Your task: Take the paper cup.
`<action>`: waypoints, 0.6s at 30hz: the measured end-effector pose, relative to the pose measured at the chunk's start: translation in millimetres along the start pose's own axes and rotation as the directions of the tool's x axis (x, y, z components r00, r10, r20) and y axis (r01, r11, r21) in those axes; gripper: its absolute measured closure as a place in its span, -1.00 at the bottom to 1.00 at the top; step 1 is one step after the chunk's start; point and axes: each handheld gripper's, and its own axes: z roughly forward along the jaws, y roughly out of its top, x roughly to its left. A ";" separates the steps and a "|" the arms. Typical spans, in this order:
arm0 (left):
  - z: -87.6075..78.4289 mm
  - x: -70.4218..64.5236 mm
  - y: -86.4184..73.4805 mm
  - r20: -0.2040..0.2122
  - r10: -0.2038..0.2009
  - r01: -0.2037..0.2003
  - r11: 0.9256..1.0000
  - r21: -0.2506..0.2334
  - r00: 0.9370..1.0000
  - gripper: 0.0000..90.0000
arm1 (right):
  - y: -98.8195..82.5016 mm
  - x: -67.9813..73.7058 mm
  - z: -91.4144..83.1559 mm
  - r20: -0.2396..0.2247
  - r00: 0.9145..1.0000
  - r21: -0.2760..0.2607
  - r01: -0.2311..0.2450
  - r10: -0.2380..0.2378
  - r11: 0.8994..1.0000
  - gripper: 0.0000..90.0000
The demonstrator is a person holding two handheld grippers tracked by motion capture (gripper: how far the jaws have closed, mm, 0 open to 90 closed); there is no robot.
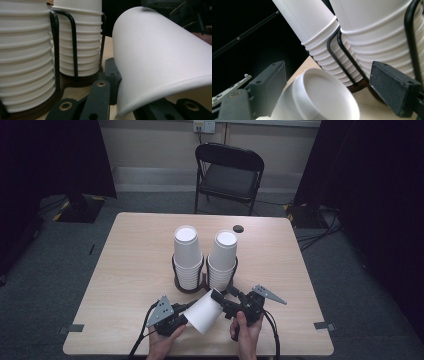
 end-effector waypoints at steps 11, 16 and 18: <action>-7.0 5.5 7.2 -0.045 0.048 -0.044 0.995 0.089 0.998 0.92 | -7.0 7.0 -10.0 -0.085 0.979 0.013 0.187 -0.185 0.982 -0.72; -12.5 11.4 12.2 -0.043 0.034 -0.028 0.992 0.121 0.998 0.92 | -8.7 3.2 -15.0 -0.100 0.969 0.023 0.229 -0.225 0.973 -0.71; -14.0 13.4 12.9 -0.041 0.026 -0.021 0.992 0.124 0.999 0.92 | -10.3 2.8 -17.1 -0.079 0.958 0.012 0.278 -0.276 0.961 -0.71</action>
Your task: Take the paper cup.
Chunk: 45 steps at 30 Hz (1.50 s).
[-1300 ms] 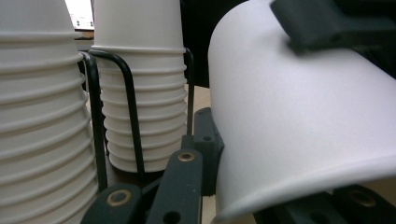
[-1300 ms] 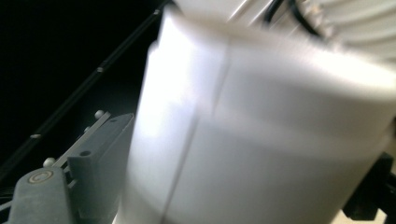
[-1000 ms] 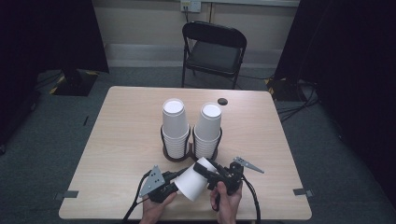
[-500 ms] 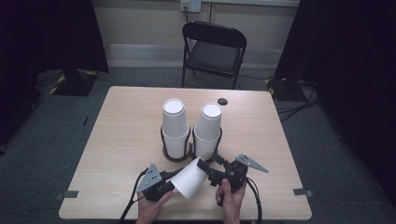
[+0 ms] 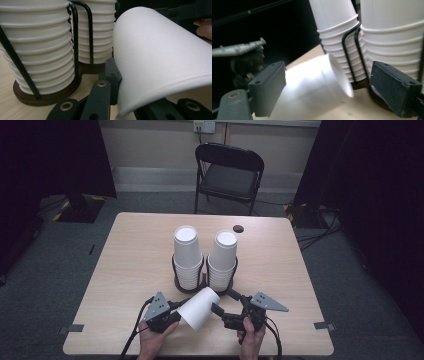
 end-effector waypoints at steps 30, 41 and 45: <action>3.3 18.1 42.9 0.108 -0.010 -0.018 0.966 0.260 0.994 0.92 | -32.4 20.0 5.1 0.120 0.878 0.247 0.425 -0.463 0.871 -0.65; 14.6 17.1 51.7 0.135 -0.020 -0.034 0.922 0.386 0.991 0.92 | -44.2 22.3 12.5 0.089 0.829 0.308 0.504 -0.552 0.807 -0.70; 19.8 17.2 53.9 0.133 -0.031 -0.030 0.902 0.431 0.991 0.92 | -47.9 24.2 14.9 0.087 0.791 0.340 0.548 -0.606 0.764 -0.71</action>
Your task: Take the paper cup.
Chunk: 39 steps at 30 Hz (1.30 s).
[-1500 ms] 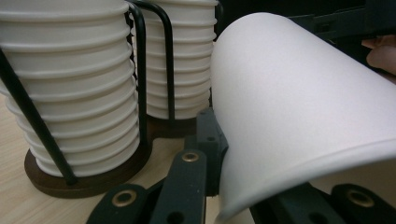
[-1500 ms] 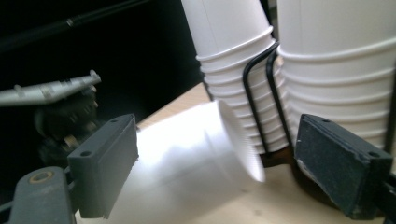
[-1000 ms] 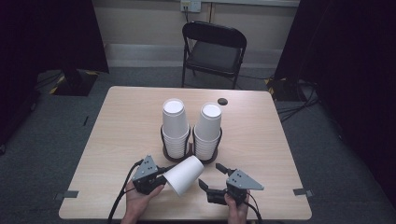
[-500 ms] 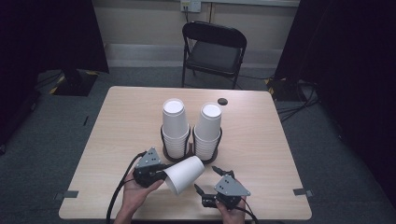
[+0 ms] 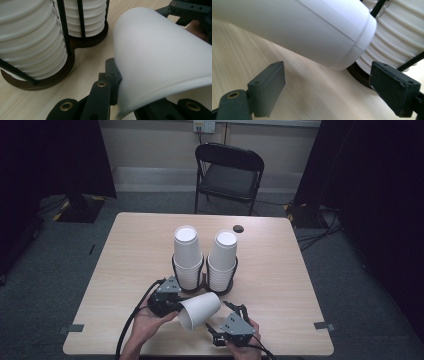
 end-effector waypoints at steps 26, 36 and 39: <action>8.4 3.0 17.2 0.044 -0.057 0.052 0.994 0.095 0.997 0.92 | 18.9 19.5 12.9 0.207 0.900 0.082 0.374 -0.383 0.924 -0.73; 17.1 1.7 25.5 0.109 -0.053 0.037 0.989 0.143 0.993 0.92 | 20.6 27.3 18.7 0.218 0.860 0.044 0.463 -0.461 0.885 -0.74; 19.3 -3.8 28.8 0.112 -0.034 0.016 0.987 0.161 0.993 0.92 | 22.0 29.8 20.2 0.213 0.858 0.031 0.473 -0.468 0.880 -0.76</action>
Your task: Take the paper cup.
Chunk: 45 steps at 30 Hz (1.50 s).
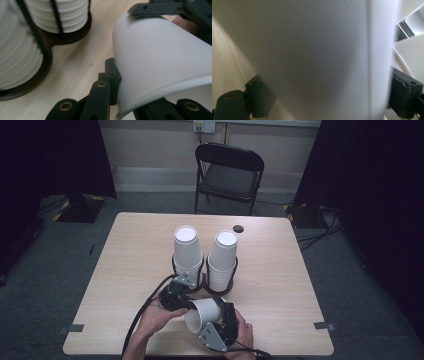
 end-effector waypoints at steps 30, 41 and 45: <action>15.5 10.6 -5.7 0.073 -0.132 0.137 0.987 -0.079 0.989 0.86 | 15.0 3.7 -2.0 -0.027 1.000 -0.087 -0.008 0.005 0.996 -0.82; 13.6 8.9 -12.2 0.051 -0.136 0.143 0.976 -0.165 0.989 0.80 | 13.9 -1.6 -0.9 -0.037 0.998 -0.107 -0.058 0.054 0.993 -0.79; 11.5 6.1 -14.7 0.017 -0.131 0.132 0.969 -0.211 0.991 0.71 | 13.8 -4.9 -2.1 -0.038 0.995 -0.116 -0.095 0.091 0.989 -0.78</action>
